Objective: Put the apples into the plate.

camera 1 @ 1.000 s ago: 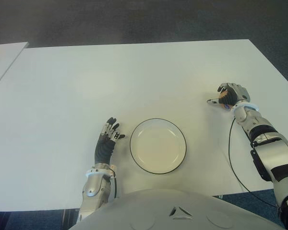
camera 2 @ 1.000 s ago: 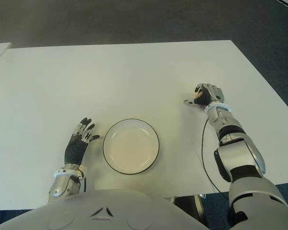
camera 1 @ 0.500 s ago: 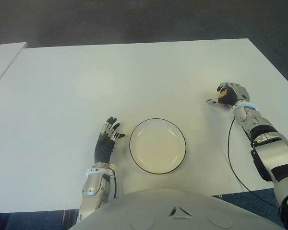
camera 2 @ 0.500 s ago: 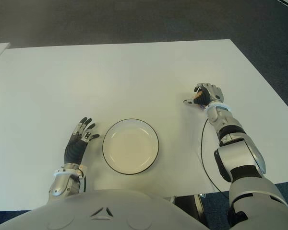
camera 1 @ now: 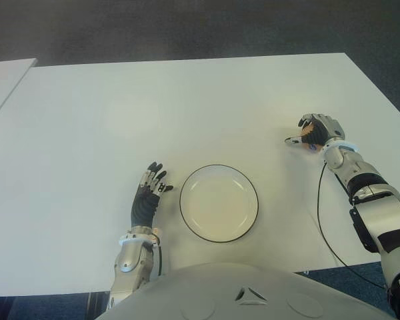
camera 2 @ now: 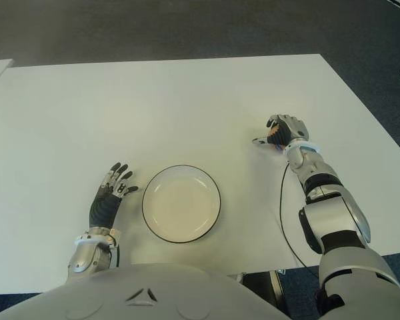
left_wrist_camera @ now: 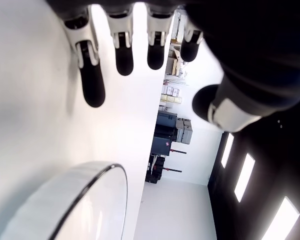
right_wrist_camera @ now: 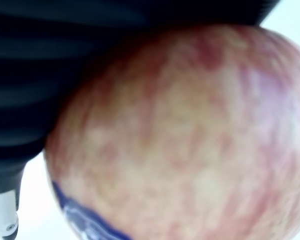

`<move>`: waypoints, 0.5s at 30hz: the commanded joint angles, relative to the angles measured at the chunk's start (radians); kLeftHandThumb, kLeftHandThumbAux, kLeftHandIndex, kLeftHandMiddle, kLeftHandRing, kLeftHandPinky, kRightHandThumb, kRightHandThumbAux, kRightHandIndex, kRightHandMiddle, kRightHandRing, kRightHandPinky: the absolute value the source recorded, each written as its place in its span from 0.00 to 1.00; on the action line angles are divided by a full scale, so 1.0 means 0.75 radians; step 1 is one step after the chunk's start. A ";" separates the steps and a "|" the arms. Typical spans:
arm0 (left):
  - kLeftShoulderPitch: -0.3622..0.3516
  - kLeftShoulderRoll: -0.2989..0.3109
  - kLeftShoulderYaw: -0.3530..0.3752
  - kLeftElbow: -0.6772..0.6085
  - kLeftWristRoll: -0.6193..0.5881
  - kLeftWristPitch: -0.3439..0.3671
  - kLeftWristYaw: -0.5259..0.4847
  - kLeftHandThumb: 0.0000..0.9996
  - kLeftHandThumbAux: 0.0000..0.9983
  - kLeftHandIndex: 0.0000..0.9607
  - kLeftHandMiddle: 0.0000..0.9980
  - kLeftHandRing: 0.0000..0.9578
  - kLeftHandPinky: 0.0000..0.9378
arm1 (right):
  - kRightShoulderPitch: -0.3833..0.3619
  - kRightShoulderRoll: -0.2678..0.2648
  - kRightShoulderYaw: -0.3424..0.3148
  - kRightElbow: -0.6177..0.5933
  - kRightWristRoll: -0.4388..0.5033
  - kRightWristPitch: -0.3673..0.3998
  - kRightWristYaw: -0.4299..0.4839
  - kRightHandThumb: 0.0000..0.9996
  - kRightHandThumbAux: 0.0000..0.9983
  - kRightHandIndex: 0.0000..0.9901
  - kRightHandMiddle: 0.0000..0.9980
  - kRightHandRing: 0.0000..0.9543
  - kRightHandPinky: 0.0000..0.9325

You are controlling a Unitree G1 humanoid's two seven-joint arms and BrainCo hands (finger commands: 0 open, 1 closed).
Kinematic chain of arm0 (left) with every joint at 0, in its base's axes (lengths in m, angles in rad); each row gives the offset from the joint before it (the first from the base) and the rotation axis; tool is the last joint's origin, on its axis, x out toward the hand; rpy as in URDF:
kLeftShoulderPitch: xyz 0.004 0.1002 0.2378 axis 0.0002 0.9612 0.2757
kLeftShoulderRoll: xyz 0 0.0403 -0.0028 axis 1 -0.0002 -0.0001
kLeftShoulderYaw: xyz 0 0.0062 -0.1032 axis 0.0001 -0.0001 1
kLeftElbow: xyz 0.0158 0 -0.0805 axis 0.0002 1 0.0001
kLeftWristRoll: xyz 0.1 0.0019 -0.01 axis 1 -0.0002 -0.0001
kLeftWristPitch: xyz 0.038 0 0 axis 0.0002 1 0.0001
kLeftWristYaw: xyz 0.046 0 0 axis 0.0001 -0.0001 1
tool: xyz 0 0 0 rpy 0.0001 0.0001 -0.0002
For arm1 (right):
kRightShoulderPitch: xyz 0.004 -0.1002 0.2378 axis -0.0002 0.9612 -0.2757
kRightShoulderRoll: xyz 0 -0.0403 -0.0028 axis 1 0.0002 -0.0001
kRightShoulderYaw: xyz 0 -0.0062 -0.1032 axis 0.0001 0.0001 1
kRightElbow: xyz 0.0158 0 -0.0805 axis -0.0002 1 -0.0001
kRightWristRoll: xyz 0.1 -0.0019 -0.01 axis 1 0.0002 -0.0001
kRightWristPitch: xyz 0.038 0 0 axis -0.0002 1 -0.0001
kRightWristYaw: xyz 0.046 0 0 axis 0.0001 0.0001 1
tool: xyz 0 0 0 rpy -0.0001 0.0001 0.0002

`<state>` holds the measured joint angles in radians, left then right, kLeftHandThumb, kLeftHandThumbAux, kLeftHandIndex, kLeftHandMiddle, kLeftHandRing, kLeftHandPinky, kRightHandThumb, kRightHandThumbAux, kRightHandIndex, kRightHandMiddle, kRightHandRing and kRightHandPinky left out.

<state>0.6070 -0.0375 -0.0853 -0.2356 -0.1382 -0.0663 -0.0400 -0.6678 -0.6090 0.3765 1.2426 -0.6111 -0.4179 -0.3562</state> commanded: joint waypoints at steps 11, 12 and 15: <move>0.019 0.008 0.000 0.047 0.004 0.043 -0.007 0.22 0.55 0.02 0.08 0.11 0.15 | 0.008 -0.030 0.005 -0.127 -0.029 -0.096 -0.045 0.86 0.68 0.40 0.54 0.90 0.90; 0.019 0.008 0.000 0.047 0.004 0.043 -0.007 0.22 0.55 0.02 0.08 0.11 0.15 | 0.009 -0.030 0.004 -0.129 -0.030 -0.097 -0.045 0.86 0.68 0.40 0.54 0.90 0.90; 0.017 0.007 -0.001 0.050 0.004 0.042 -0.007 0.22 0.54 0.02 0.08 0.11 0.15 | 0.011 -0.035 0.005 -0.147 -0.034 -0.110 -0.048 0.86 0.68 0.40 0.54 0.91 0.91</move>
<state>0.6069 -0.0370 -0.0868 -0.2346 -0.1380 -0.0694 -0.0400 -0.6669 -0.6223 0.3745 1.1514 -0.6270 -0.4817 -0.3821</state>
